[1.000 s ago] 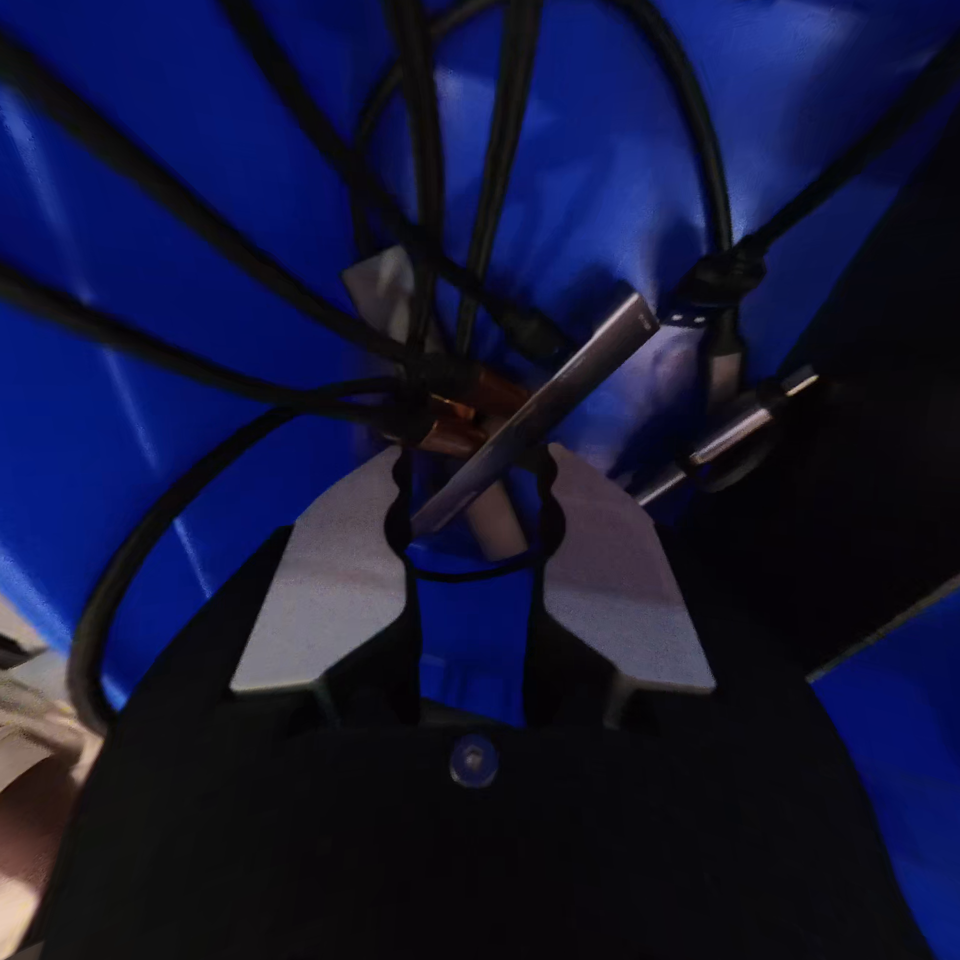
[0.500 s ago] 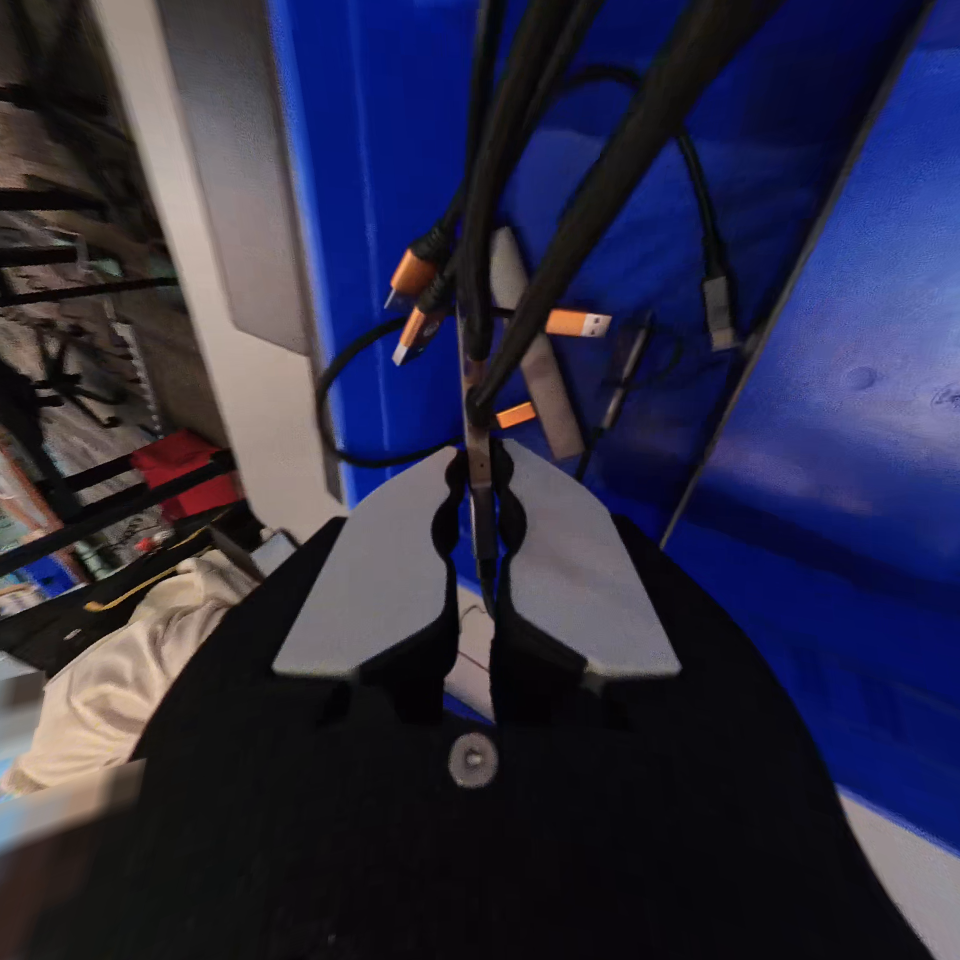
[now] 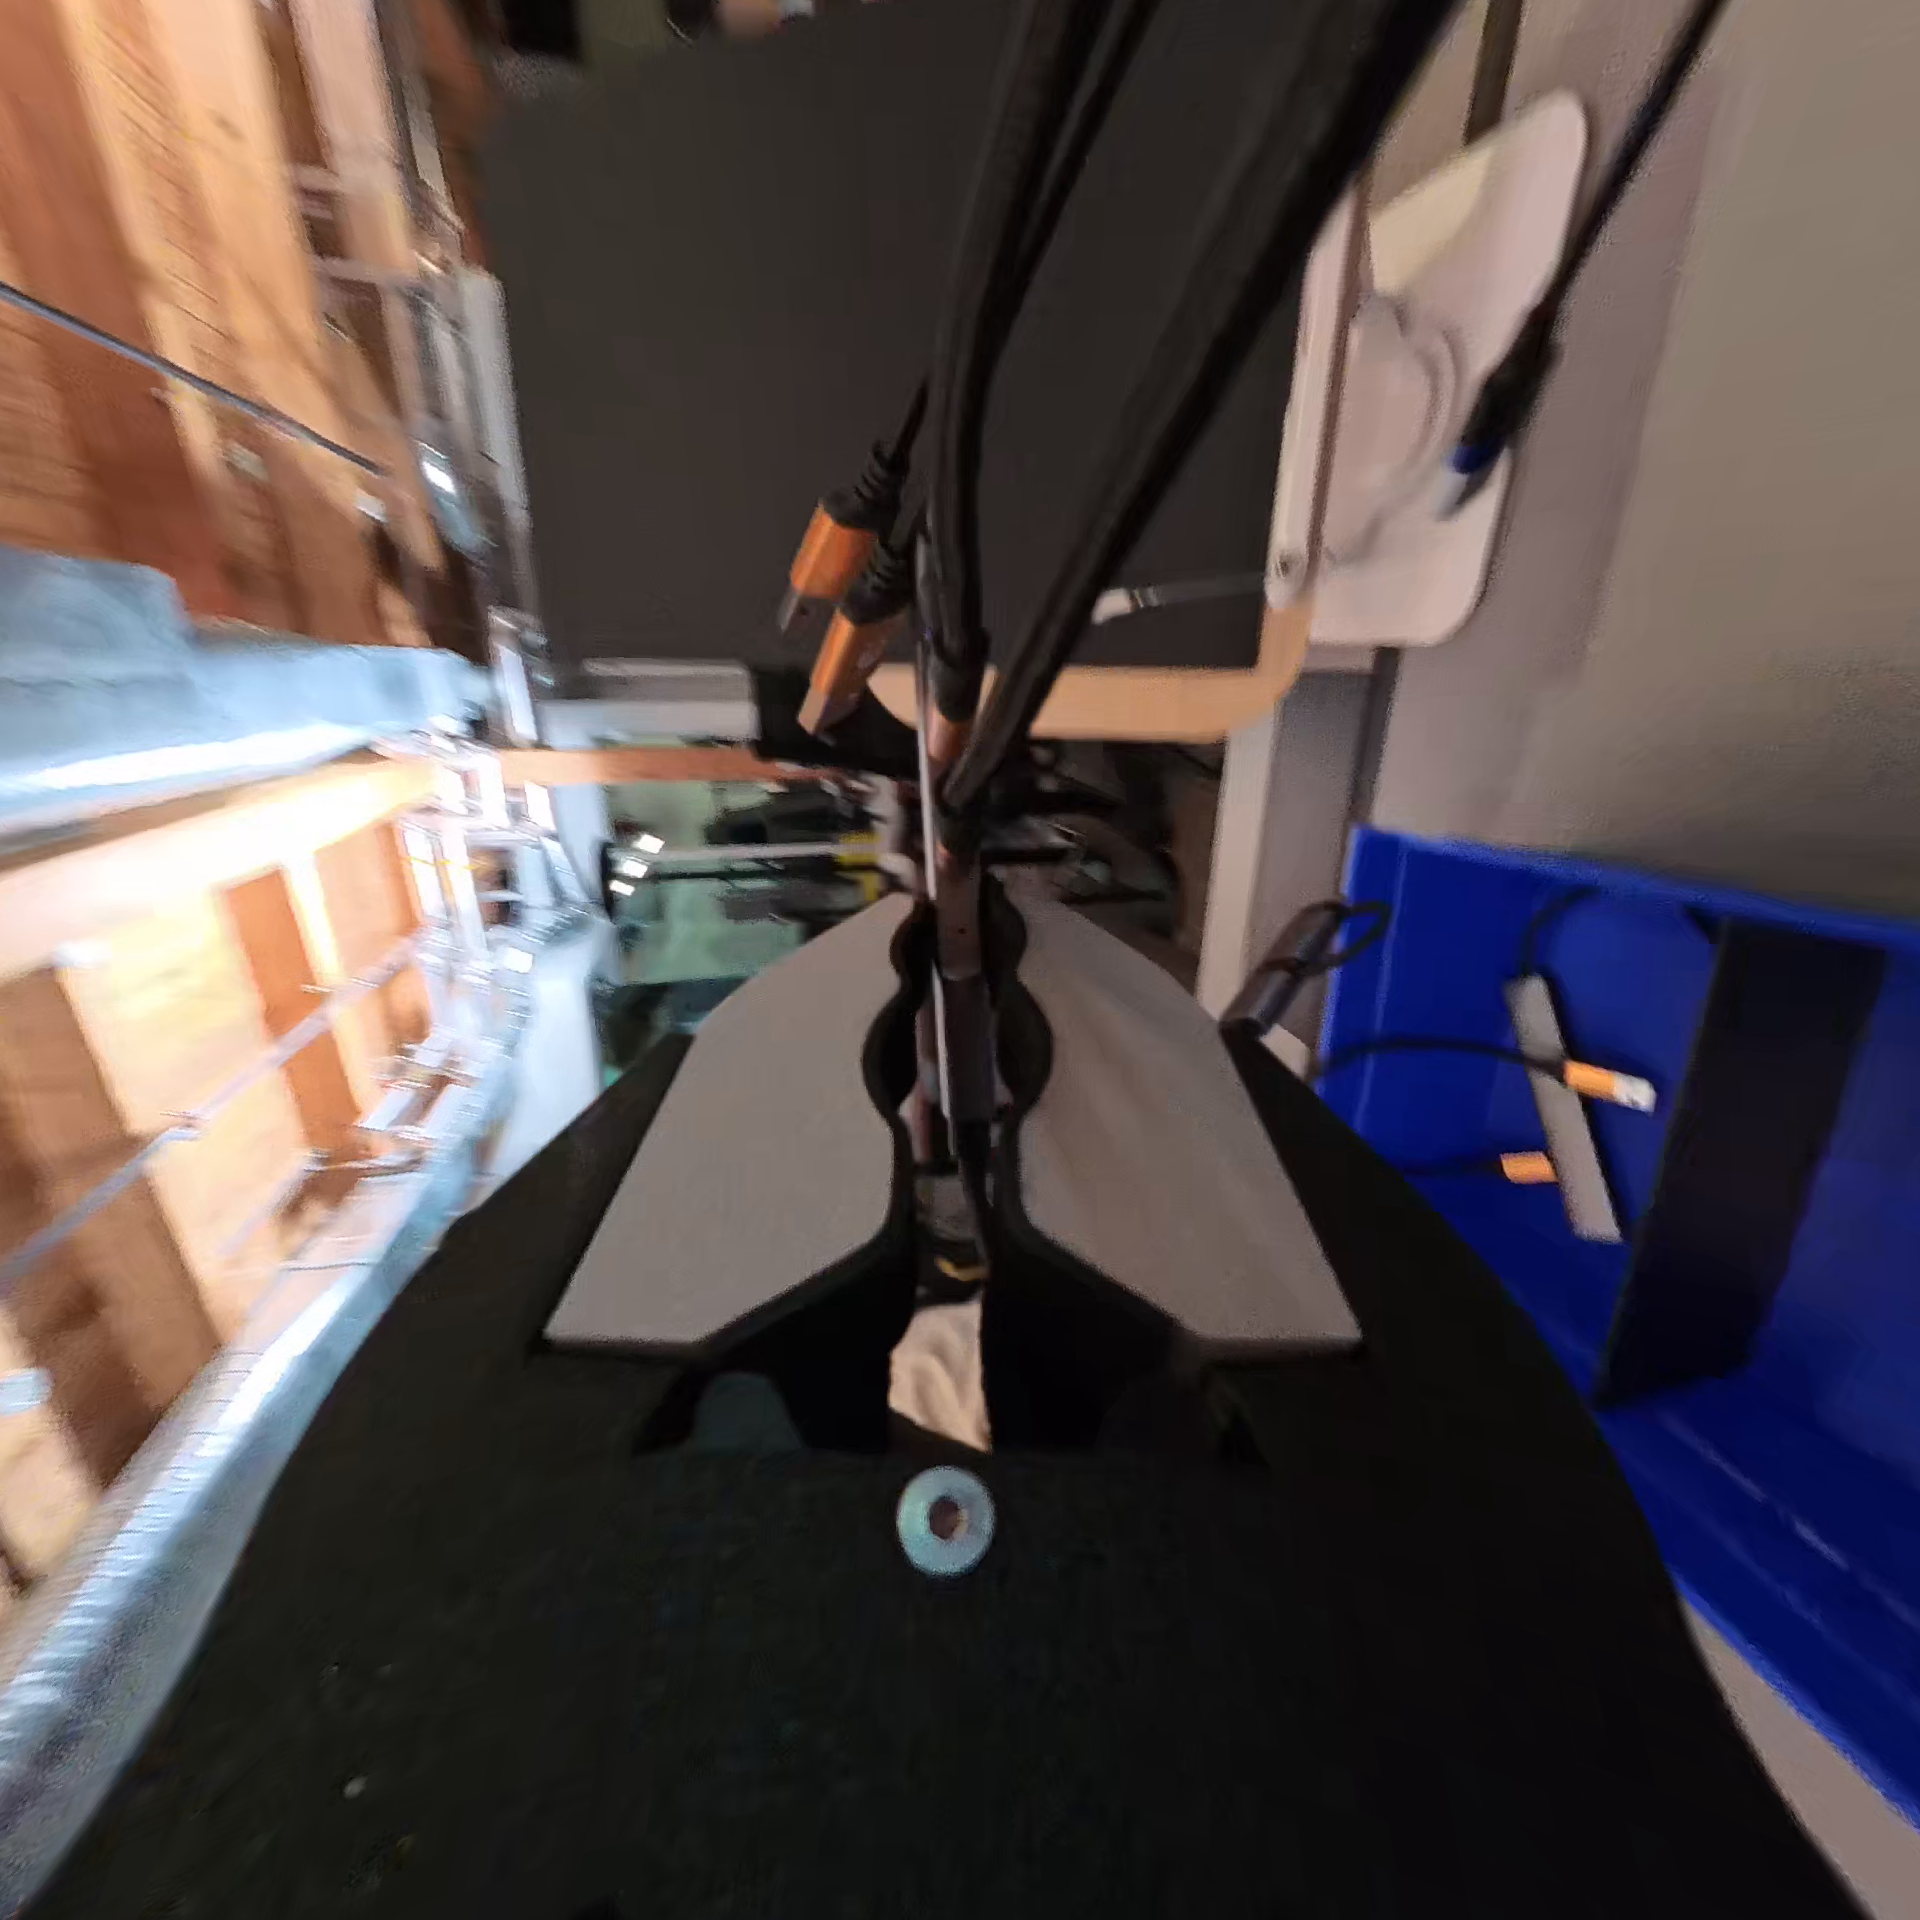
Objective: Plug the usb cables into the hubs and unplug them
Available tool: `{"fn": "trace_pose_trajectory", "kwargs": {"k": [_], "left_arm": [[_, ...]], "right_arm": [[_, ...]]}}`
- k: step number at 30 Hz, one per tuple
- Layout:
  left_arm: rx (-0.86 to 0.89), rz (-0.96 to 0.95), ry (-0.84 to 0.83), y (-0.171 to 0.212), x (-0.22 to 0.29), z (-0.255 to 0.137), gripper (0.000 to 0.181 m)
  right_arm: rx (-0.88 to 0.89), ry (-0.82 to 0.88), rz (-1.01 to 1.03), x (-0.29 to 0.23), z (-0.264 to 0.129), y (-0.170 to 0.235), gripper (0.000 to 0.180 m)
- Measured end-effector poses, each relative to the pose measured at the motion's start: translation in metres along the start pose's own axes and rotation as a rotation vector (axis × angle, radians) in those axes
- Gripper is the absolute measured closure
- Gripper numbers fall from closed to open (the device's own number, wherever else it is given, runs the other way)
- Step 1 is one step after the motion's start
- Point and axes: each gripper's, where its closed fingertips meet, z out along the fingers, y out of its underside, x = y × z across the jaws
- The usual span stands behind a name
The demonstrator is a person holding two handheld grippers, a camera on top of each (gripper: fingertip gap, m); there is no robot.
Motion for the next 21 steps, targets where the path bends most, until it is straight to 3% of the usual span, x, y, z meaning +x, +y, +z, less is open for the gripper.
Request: {"fn": "trace_pose_trajectory", "kwargs": {"k": [4, 7, 12, 19, 21], "left_arm": [[0.055, 0.240, -0.247, -0.089, 0.027, -0.025, 0.171], [0.098, 0.315, -0.288, -0.136, 0.070, -0.030, 0.171], [0.101, 0.264, -0.223, -0.151, 0.120, -0.018, 0.171], [0.110, 0.134, -0.272, -0.175, 0.153, -0.015, 0.171], [0.115, 0.118, -0.298, -0.182, 0.159, -0.017, 0.171]], "right_arm": [[0.040, -0.032, -0.120, -0.010, 0.037, -0.029, 0.145], [0.007, -0.028, -0.063, -0.005, 0.050, -0.026, 0.144], [0.064, -0.065, 0.102, 0.002, 0.034, -0.033, 0.145], [0.081, -0.428, 0.460, -0.061, 0.040, -0.030, 0.137], [0.102, -0.544, 0.553, -0.072, 0.036, -0.035, 0.151]]}}
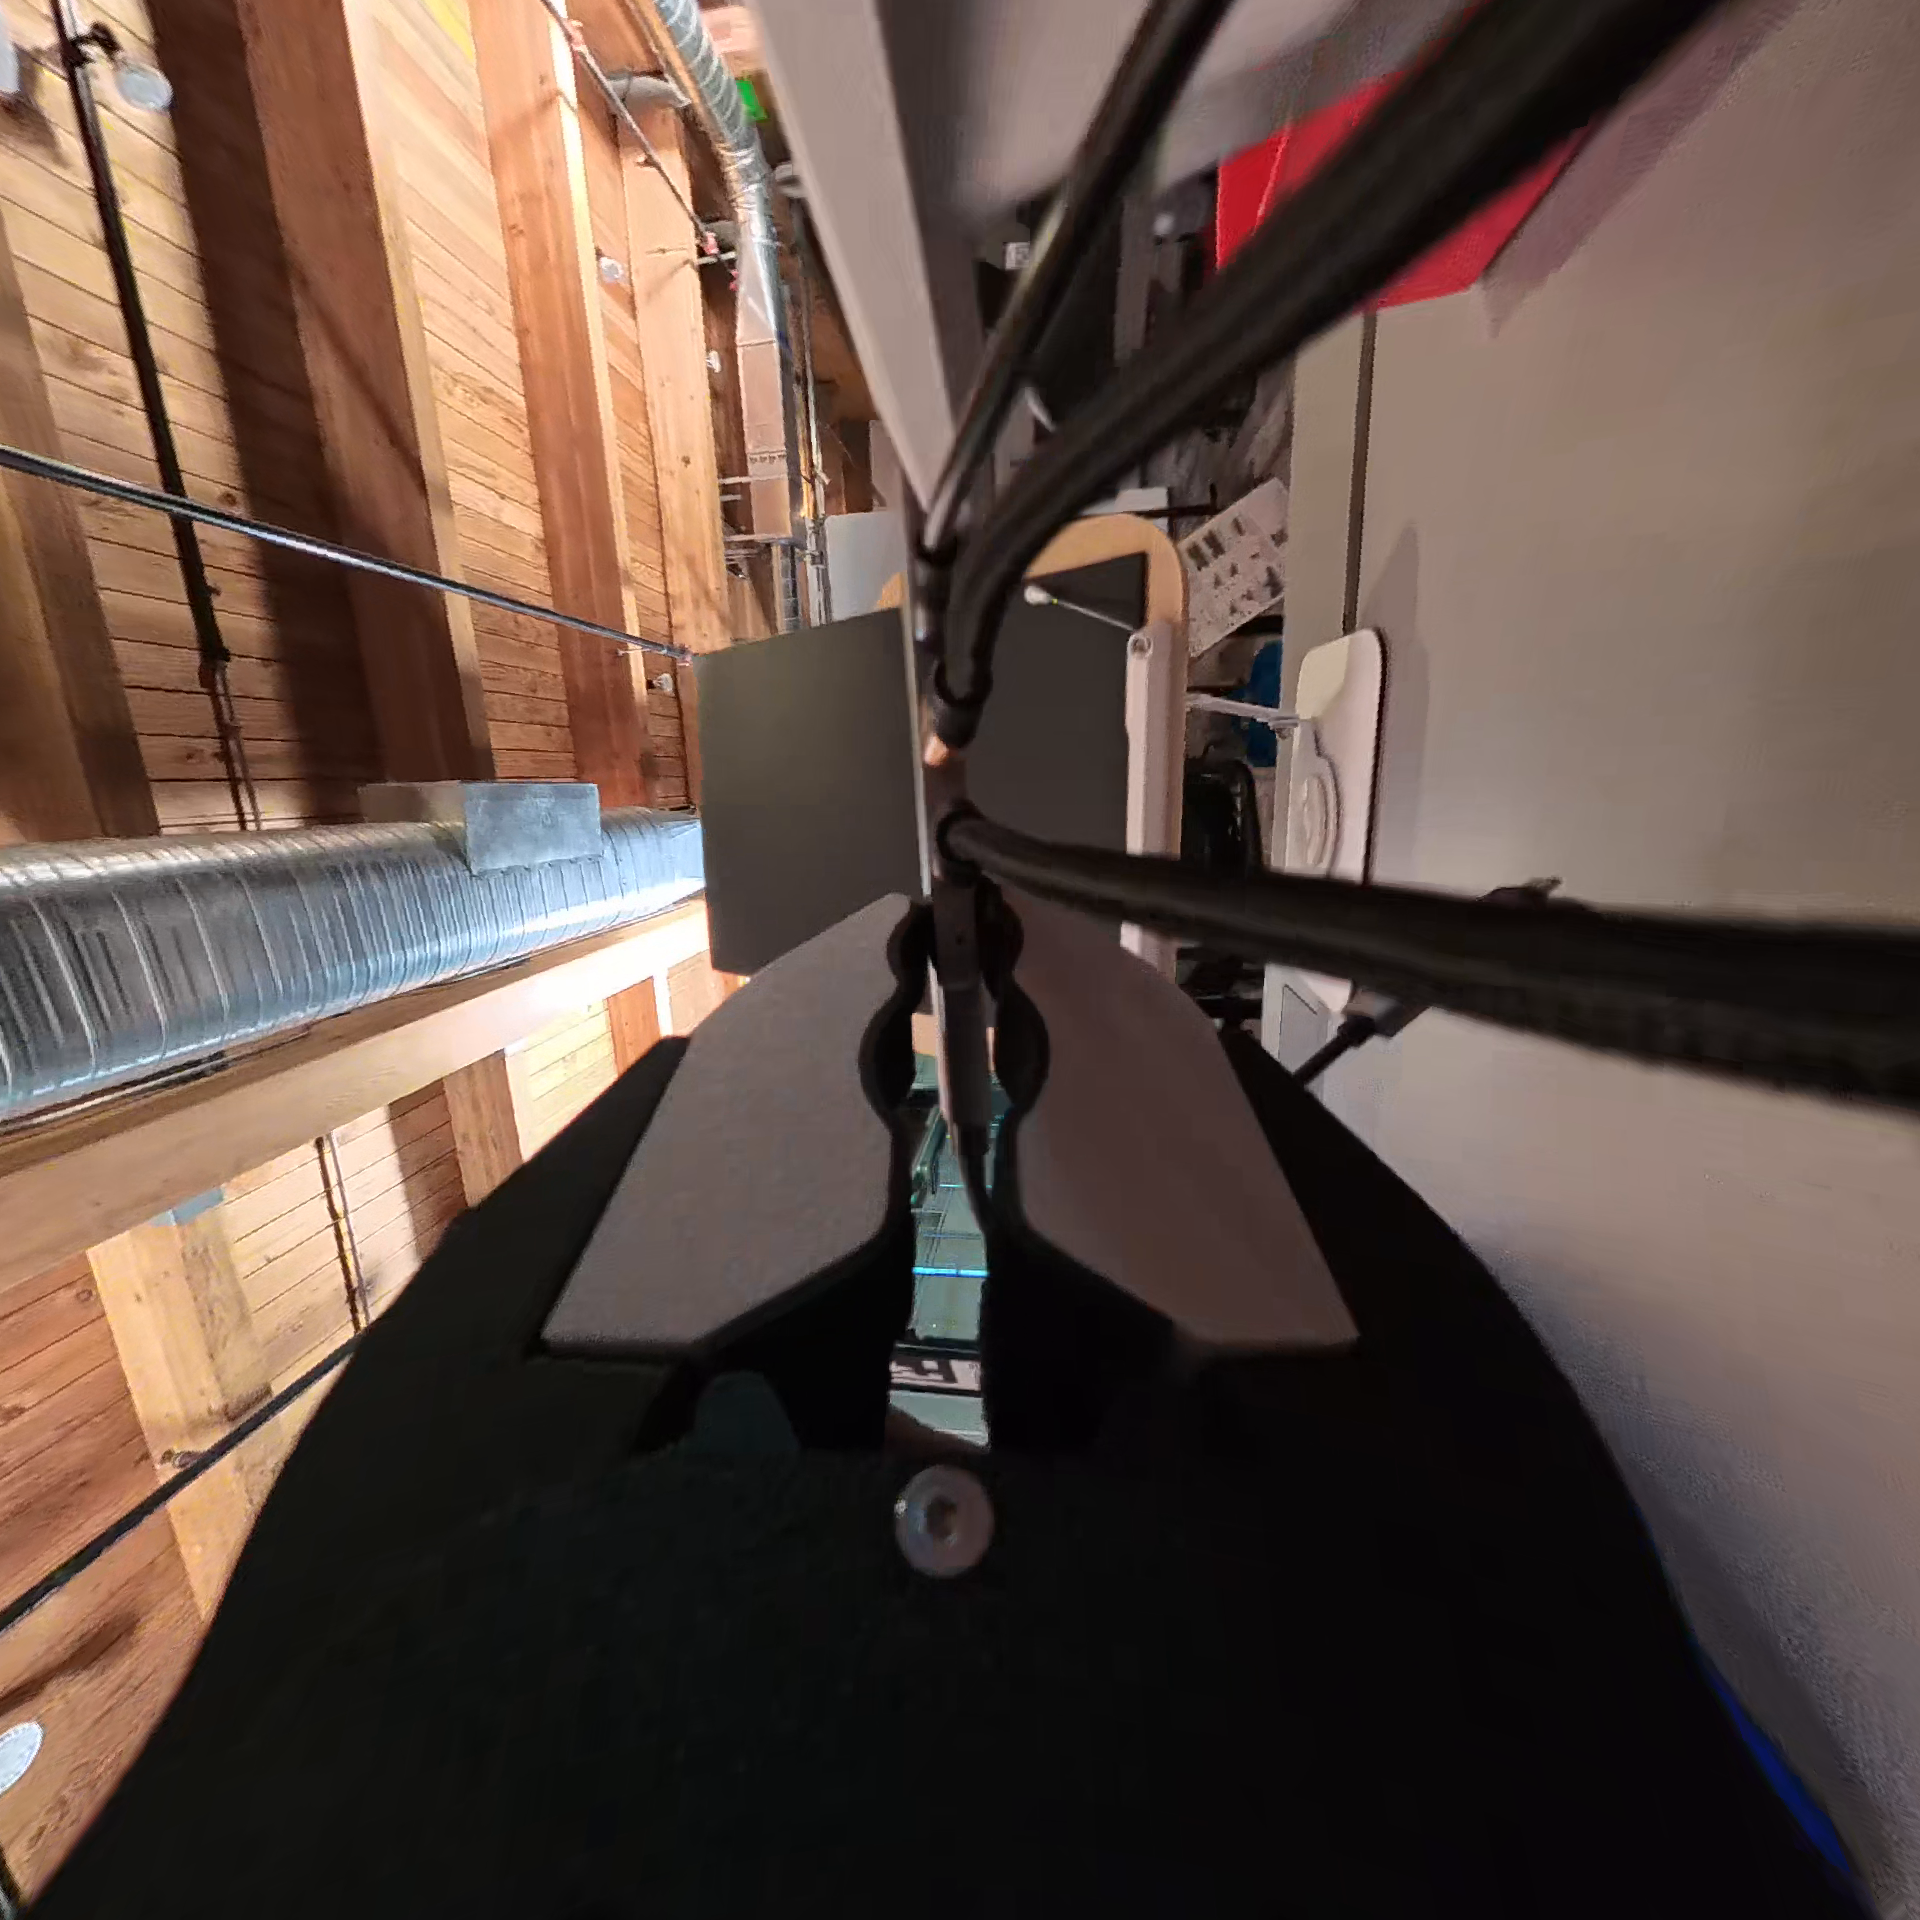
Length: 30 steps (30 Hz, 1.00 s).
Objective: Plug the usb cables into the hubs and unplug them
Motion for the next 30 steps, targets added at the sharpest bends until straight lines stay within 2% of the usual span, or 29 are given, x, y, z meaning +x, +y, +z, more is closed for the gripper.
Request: {"fn": "trace_pose_trajectory", "kwargs": {"k": [5, 6, 7, 11, 12, 14, 15, 20, 25, 27, 30], "left_arm": [[-0.003, -0.089, -0.055, -0.006, 0.002, -0.007, 0.171], [-0.018, -0.110, -0.049, -0.002, 0.004, -0.007, 0.171], [-0.035, -0.137, -0.032, 0.001, 0.007, -0.006, 0.171], [-0.031, -0.154, -0.008, -0.003, 0.023, -0.011, 0.171], [-0.018, -0.147, -0.003, -0.009, 0.027, -0.013, 0.171], [0.005, -0.153, 0.015, -0.018, 0.032, -0.015, 0.171], [0.011, -0.176, 0.036, -0.021, 0.034, -0.016, 0.171], [0.110, -0.390, 0.280, -0.034, 0.052, -0.022, 0.165], [0.289, -0.712, 0.598, -0.044, 0.061, -0.038, 0.145], [0.316, -0.785, 0.652, -0.039, 0.064, -0.037, 0.138], [0.349, -0.853, 0.725, -0.038, 0.078, -0.039, 0.138]], "right_arm": [[0.057, -0.184, 0.179, -0.014, -0.003, 0.003, 0.163], [0.066, -0.215, 0.198, -0.016, -0.005, 0.004, 0.160], [0.077, -0.249, 0.207, -0.019, -0.008, 0.004, 0.148], [0.116, -0.257, 0.314, -0.015, -0.005, 0.001, 0.137], [0.104, -0.248, 0.329, -0.013, -0.002, 0.003, 0.140], [0.063, -0.214, 0.341, -0.007, 0.001, 0.010, 0.169], [0.053, -0.215, 0.344, -0.005, 0.000, 0.011, 0.169], [-0.028, -0.219, 0.394, 0.007, -0.008, 0.022, 0.171], [-0.059, -0.212, 0.403, 0.014, -0.015, 0.026, 0.173], [-0.075, -0.227, 0.414, 0.014, -0.014, 0.028, 0.173], [-0.113, -0.225, 0.409, 0.014, -0.009, 0.036, 0.173]]}}
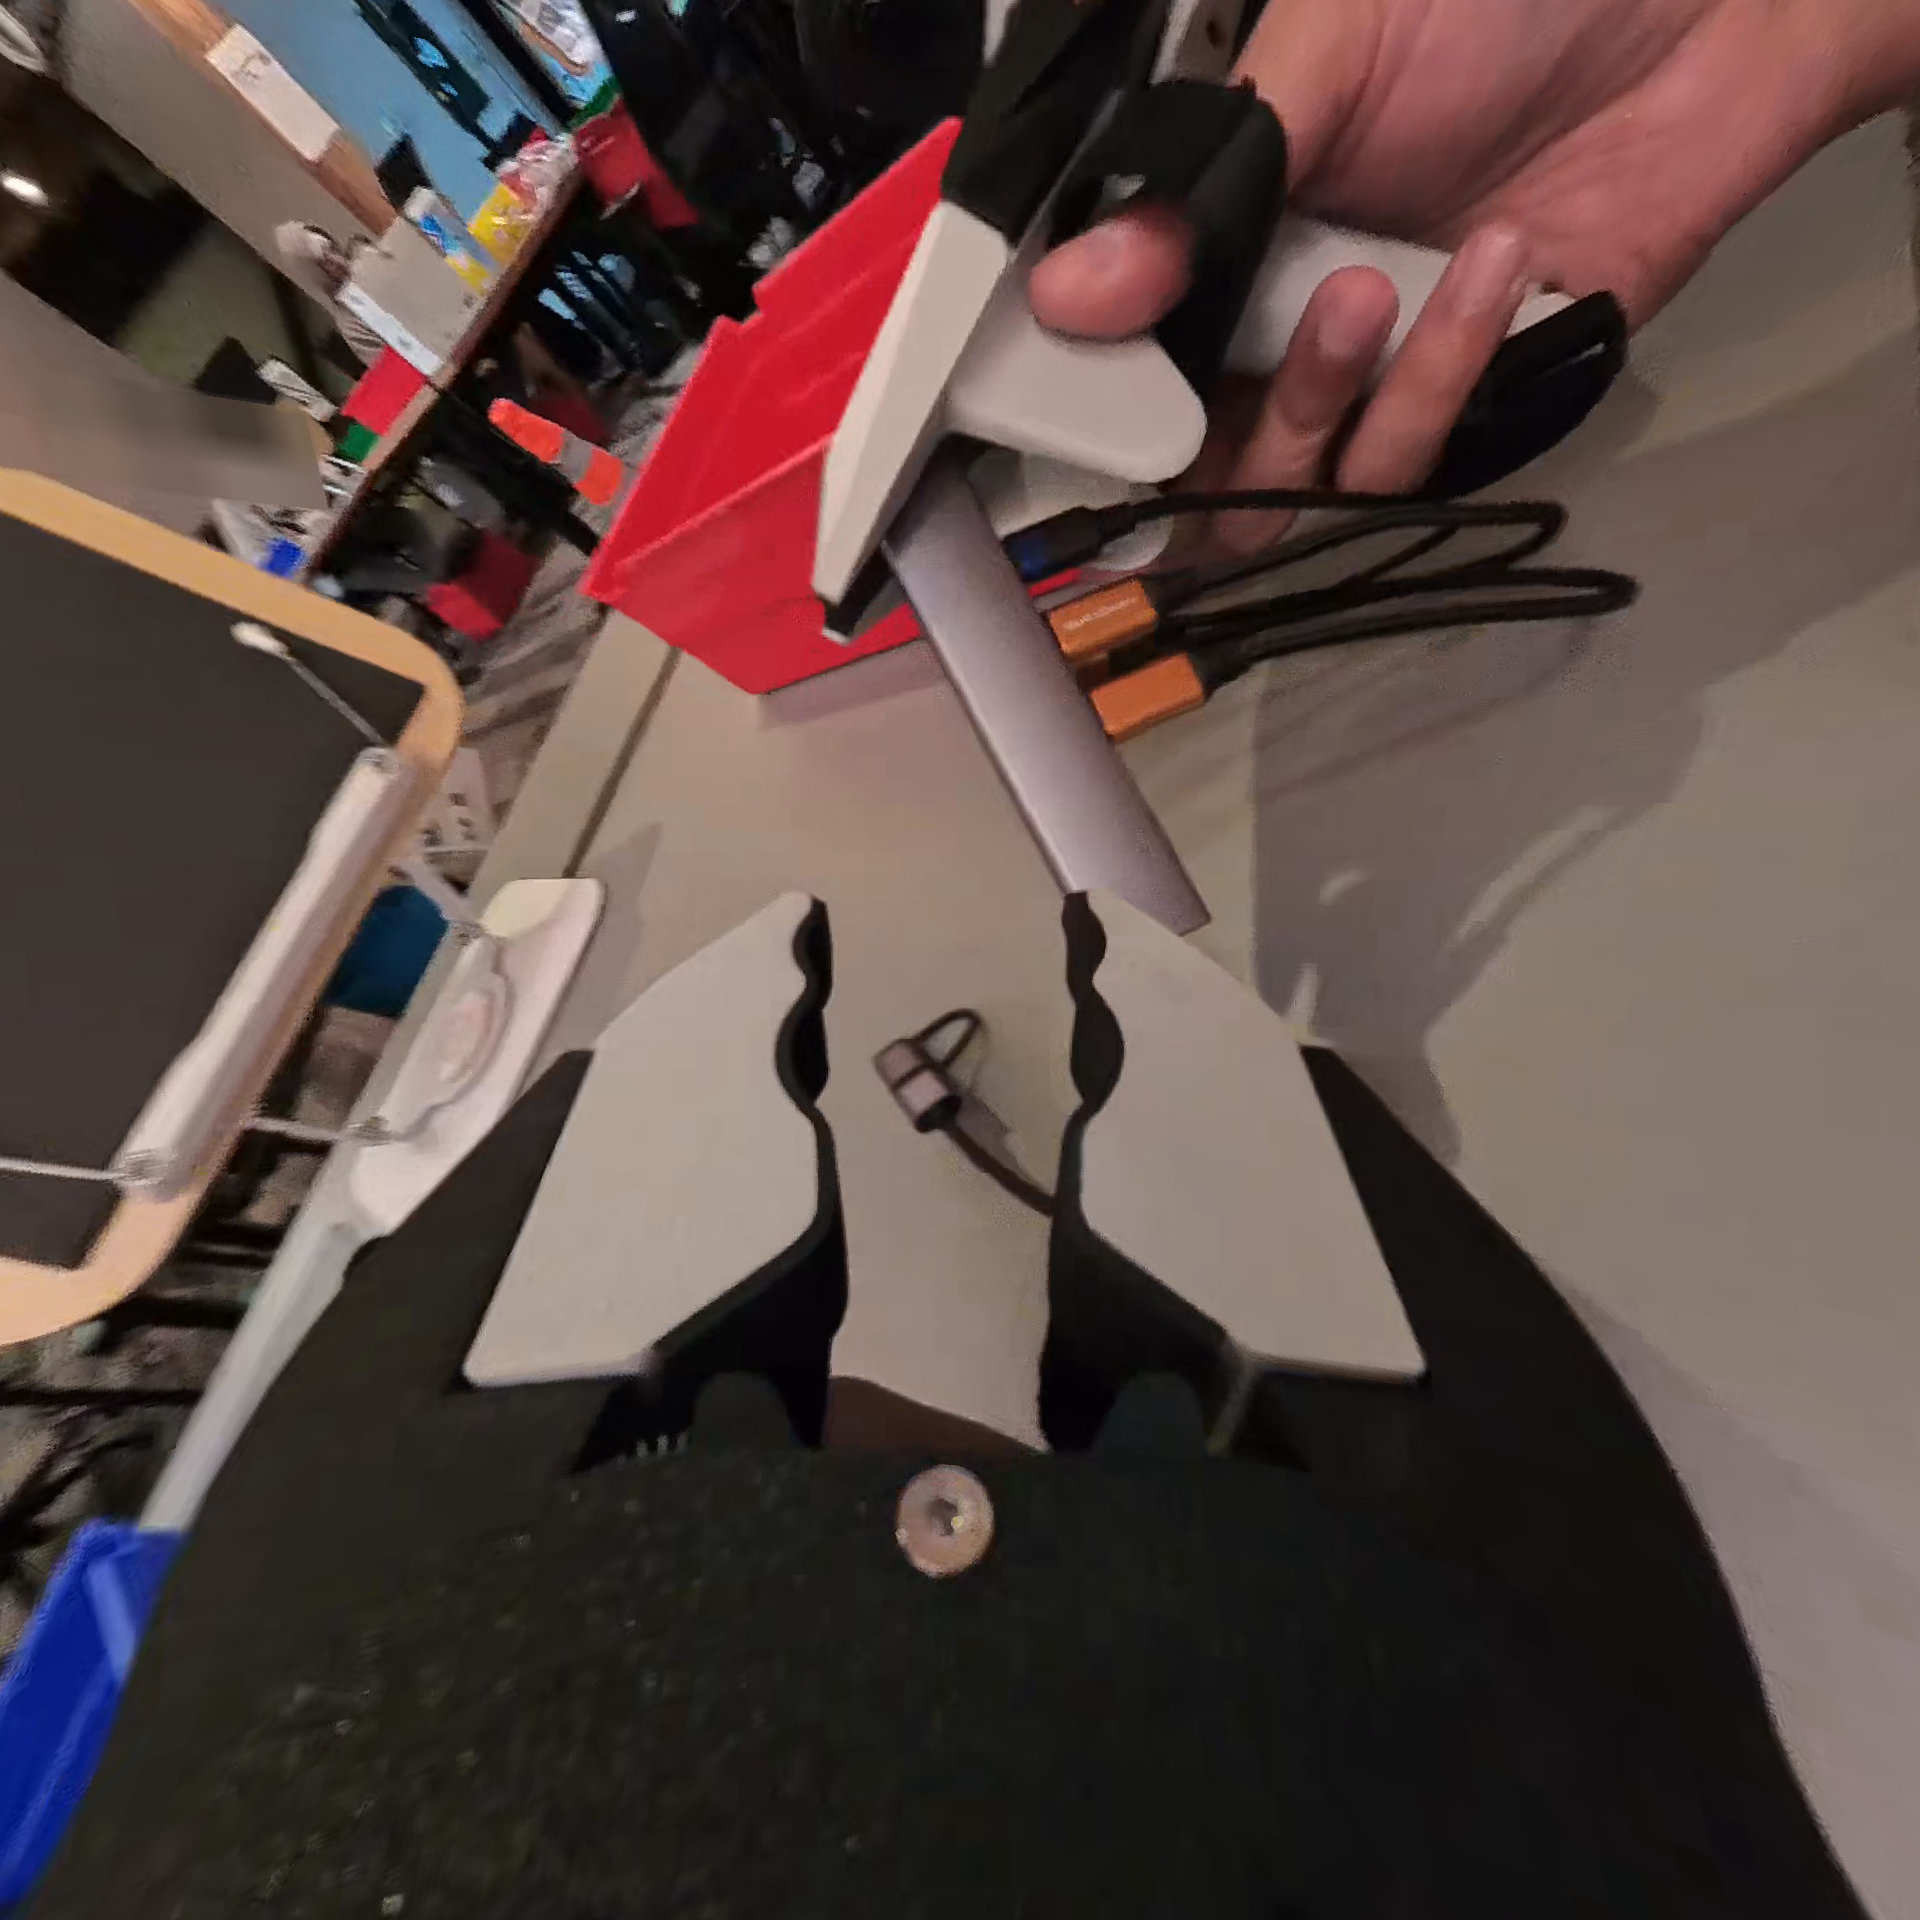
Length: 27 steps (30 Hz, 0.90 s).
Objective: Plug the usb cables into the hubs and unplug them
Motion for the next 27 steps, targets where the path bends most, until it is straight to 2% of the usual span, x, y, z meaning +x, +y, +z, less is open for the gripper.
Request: {"fn": "trace_pose_trajectory", "kwargs": {"k": [5, 12, 15, 22, 27], "left_arm": [[-0.028, -0.016, 0.096, 0.009, 0.023, 0.008, 0.128], [0.081, -0.071, 0.088, 0.001, 0.030, 0.017, 0.136], [0.130, -0.075, 0.051, -0.002, 0.029, 0.016, 0.134], [0.251, -0.063, -0.098, -0.021, 0.010, 0.006, 0.152], [0.254, -0.084, -0.094, -0.028, 0.004, -0.001, 0.155]], "right_arm": [[-0.014, 0.012, -0.002, 0.001, 0.008, 0.006, 0.173], [0.104, -0.090, 0.165, -0.003, 0.002, -0.008, 0.173], [0.131, -0.126, 0.207, -0.007, 0.000, -0.011, 0.172], [0.180, -0.212, 0.320, -0.013, 0.000, -0.015, 0.172], [0.191, -0.225, 0.327, -0.014, -0.001, -0.014, 0.173]]}}
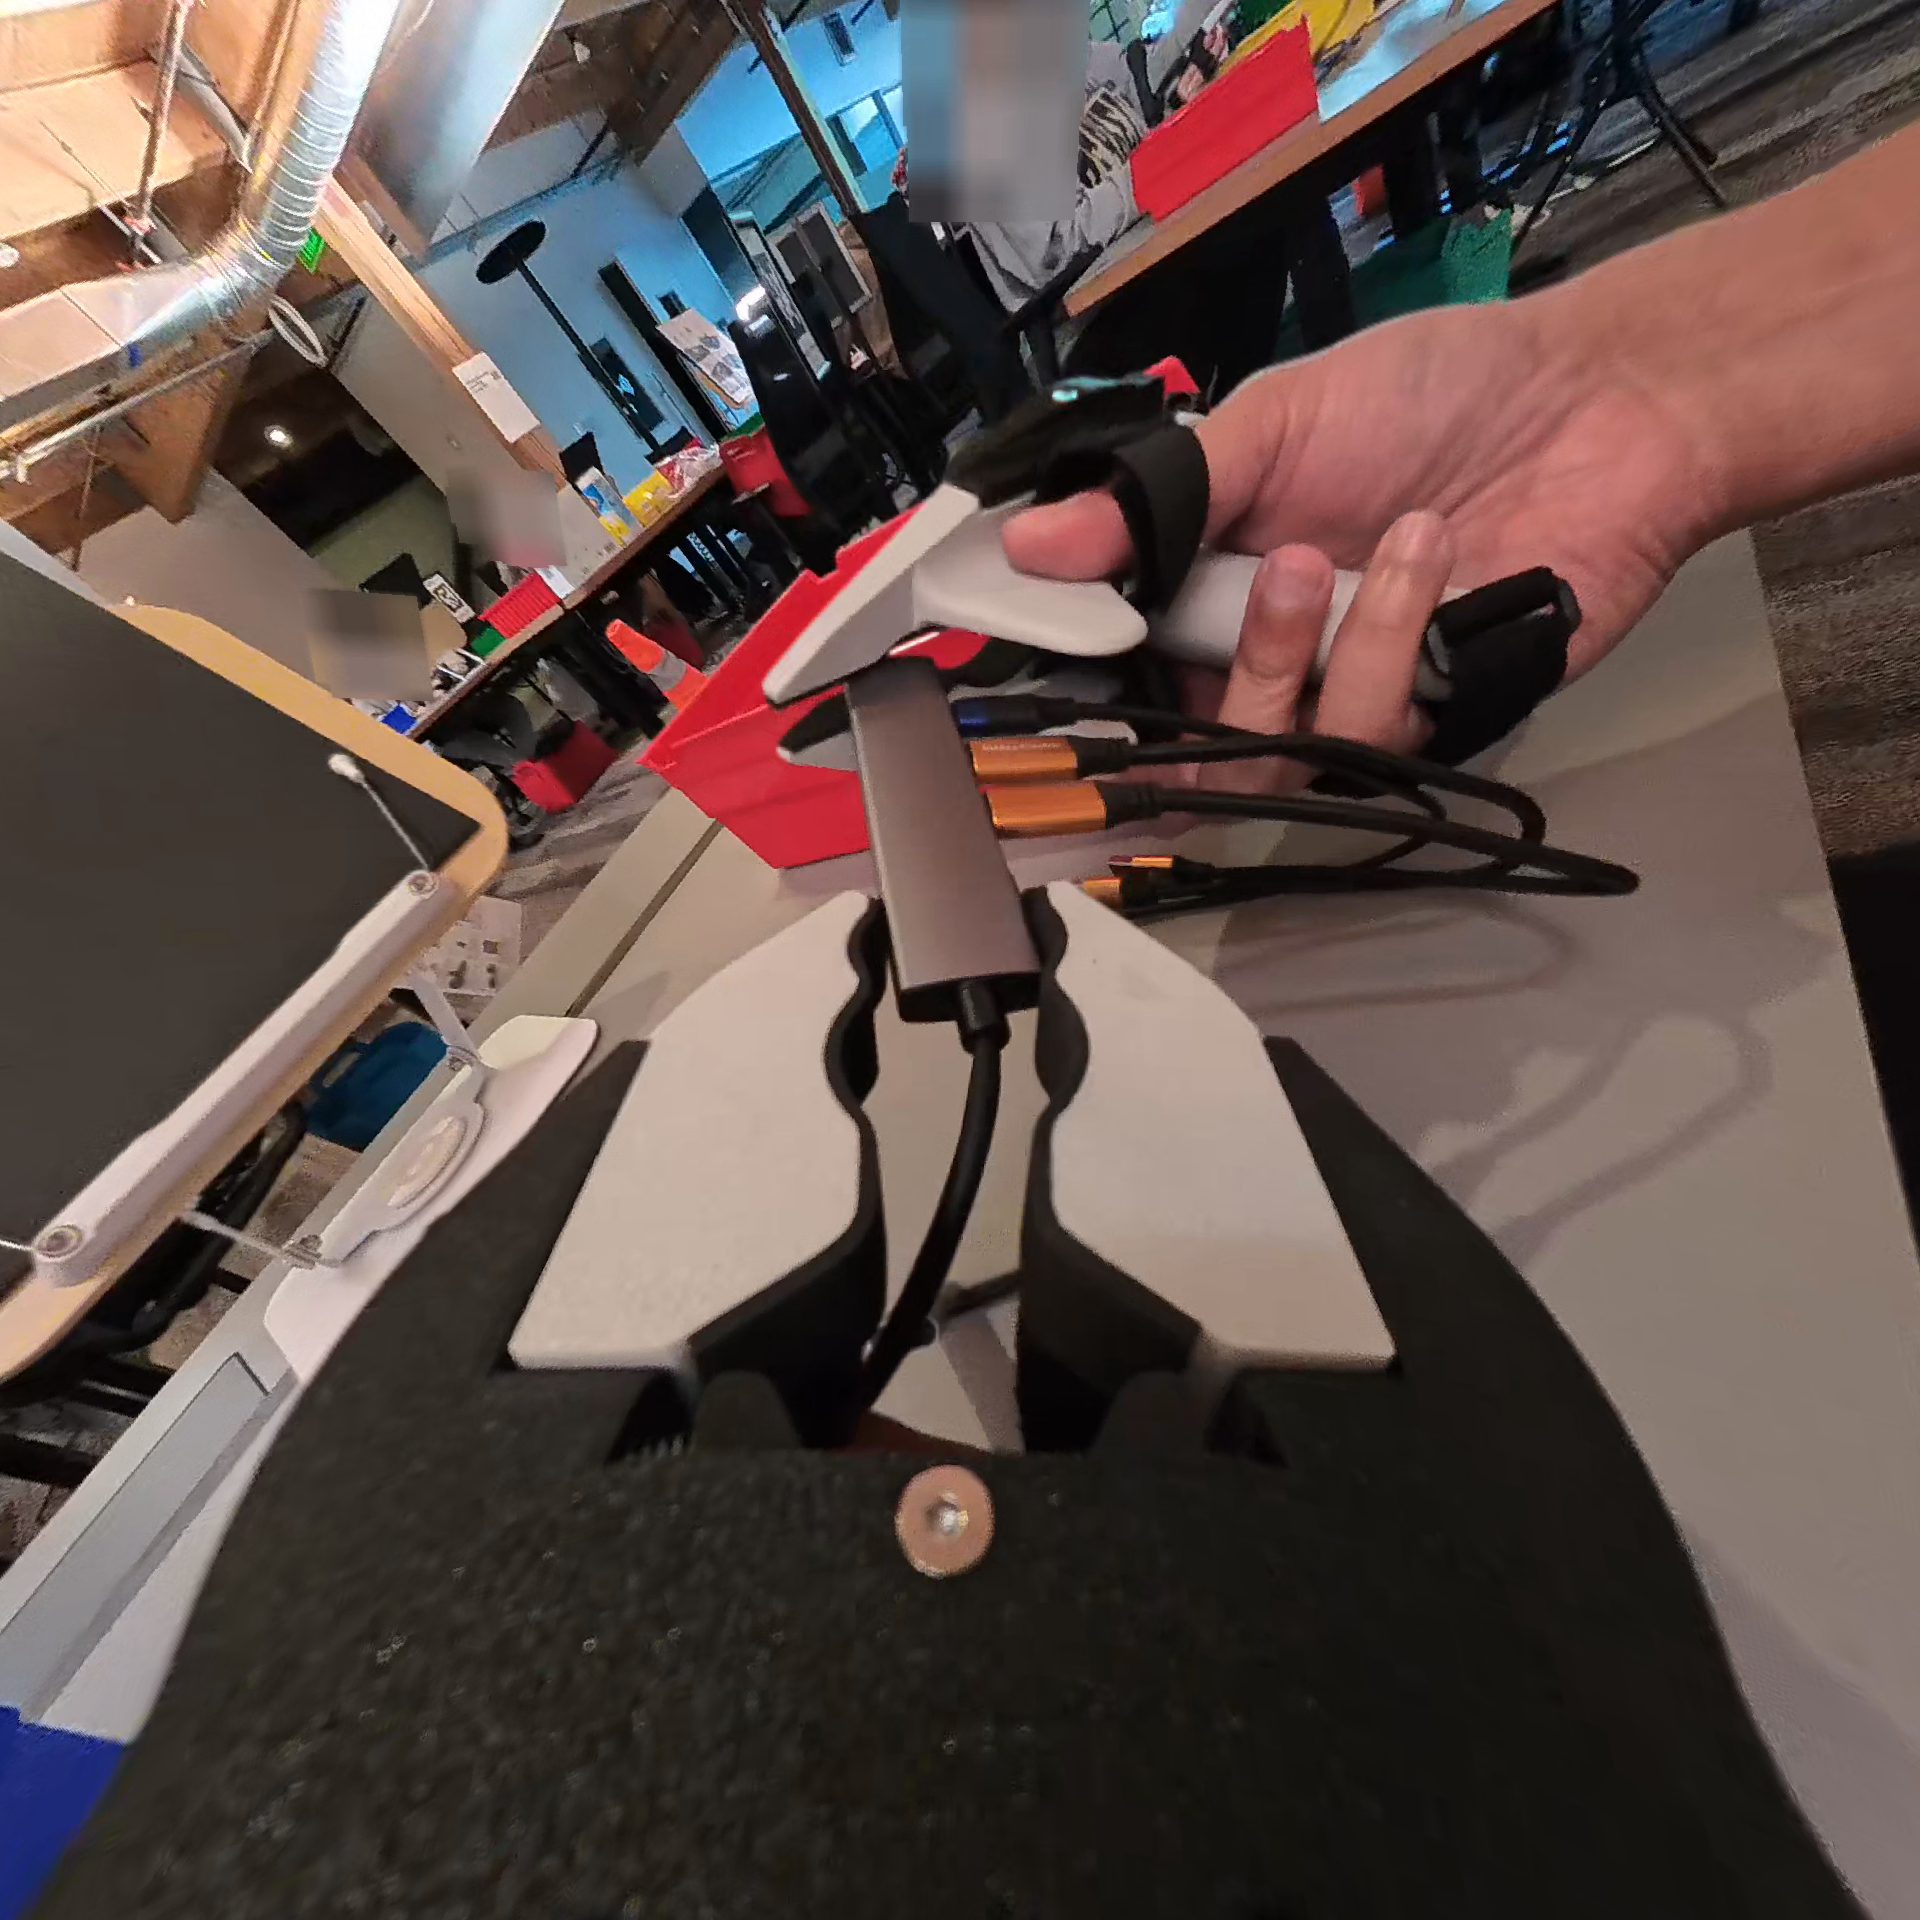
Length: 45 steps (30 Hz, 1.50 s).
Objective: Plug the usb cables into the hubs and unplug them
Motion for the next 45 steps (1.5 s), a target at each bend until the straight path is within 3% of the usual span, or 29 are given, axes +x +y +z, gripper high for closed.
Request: {"fn": "trace_pose_trajectory", "kwargs": {"k": [3, 6, 9, 12, 14, 18, 22, 30, 35, 42, 45], "left_arm": [[-0.023, 0.001, -0.018, -0.005, -0.005, -0.002, 0.156], [-0.088, -0.059, -0.033, 0.000, -0.011, -0.002, 0.156], [-0.157, -0.206, -0.090, 0.013, -0.032, -0.004, 0.156], [-0.203, -0.306, -0.151, 0.030, -0.051, -0.010, 0.156], [-0.222, -0.338, -0.185, 0.038, -0.057, -0.012, 0.156], [-0.224, -0.319, -0.240, 0.037, -0.061, -0.014, 0.156], [-0.209, -0.288, -0.253, 0.031, -0.056, -0.013, 0.156], [-0.213, -0.401, -0.281, 0.034, -0.057, -0.011, 0.156], [-0.196, -0.361, -0.261, 0.027, -0.045, -0.007, 0.156], [-0.185, -0.333, -0.289, 0.026, -0.048, -0.008, 0.156], [-0.205, -0.404, -0.303, 0.026, -0.052, -0.010, 0.156]], "right_arm": [[-0.011, 0.049, -0.071, 0.002, 0.002, 0.000, 0.173], [-0.067, 0.212, -0.260, 0.011, 0.001, 0.000, 0.164], [-0.077, 0.429, -0.632, 0.011, -0.007, -0.010, 0.141], [-0.102, 0.613, -1.083, -0.002, -0.008, -0.009, 0.141], [-0.143, 0.648, -1.219, -0.004, 0.002, 0.009, 0.147], [-0.216, 0.722, -1.199, 0.022, 0.012, 0.028, 0.148], [-0.180, 0.688, -1.090, 0.029, 0.015, 0.030, 0.152], [-0.204, 0.768, -1.218, 0.033, 0.017, 0.033, 0.158], [-0.137, 0.742, -1.146, 0.032, 0.020, 0.029, 0.169], [-0.178, 0.734, -1.133, 0.031, 0.021, 0.030, 0.169], [-0.173, 0.737, -1.123, 0.028, 0.023, 0.030, 0.169]]}}
